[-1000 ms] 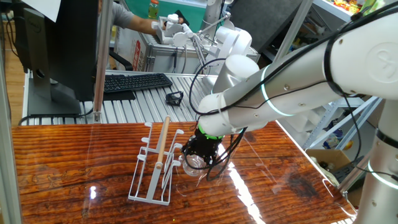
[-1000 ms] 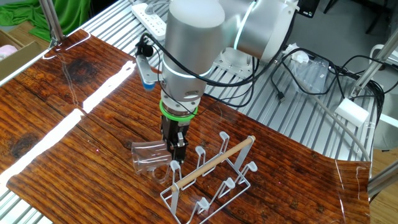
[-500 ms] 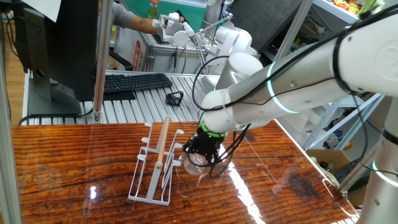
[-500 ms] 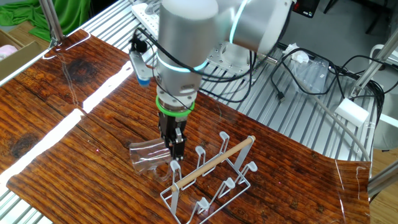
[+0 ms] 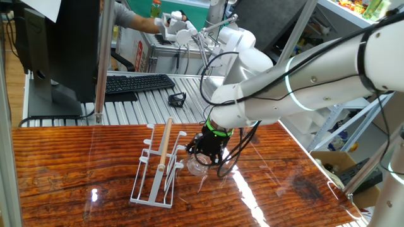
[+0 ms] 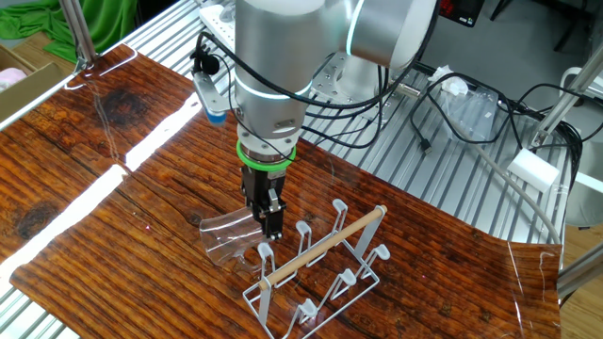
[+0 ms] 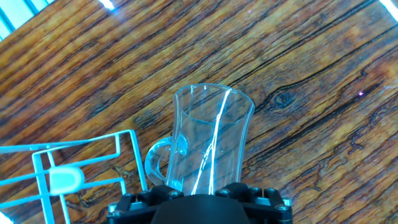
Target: Put the cup on the cup rack
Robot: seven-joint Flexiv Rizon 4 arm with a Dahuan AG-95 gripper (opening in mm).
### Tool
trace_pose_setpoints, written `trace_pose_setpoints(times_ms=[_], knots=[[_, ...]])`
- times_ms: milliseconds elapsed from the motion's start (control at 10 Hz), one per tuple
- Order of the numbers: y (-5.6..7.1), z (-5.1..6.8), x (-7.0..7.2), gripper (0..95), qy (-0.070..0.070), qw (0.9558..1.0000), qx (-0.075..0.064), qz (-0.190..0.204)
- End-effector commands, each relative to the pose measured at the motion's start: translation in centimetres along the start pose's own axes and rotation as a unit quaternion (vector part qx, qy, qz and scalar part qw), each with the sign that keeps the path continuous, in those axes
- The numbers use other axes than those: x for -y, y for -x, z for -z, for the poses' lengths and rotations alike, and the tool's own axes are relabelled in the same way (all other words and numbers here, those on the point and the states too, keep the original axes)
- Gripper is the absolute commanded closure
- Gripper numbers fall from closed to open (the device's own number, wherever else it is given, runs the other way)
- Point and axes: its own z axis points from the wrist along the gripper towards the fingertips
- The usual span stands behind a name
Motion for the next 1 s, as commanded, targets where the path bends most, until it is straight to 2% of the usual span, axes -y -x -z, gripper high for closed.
trace_pose_setpoints(times_ms=[100,300,600,1000], knots=[[-0.2,0.29,-0.06,95.0,0.001,1.0,-0.004,0.004],[-0.11,0.69,-0.16,95.0,0.001,0.9999,-0.01,0.007],[0.08,0.67,-0.16,95.0,0.013,0.9996,-0.024,0.003],[0.44,0.28,-0.05,95.0,0.012,0.9994,-0.03,-0.014]])
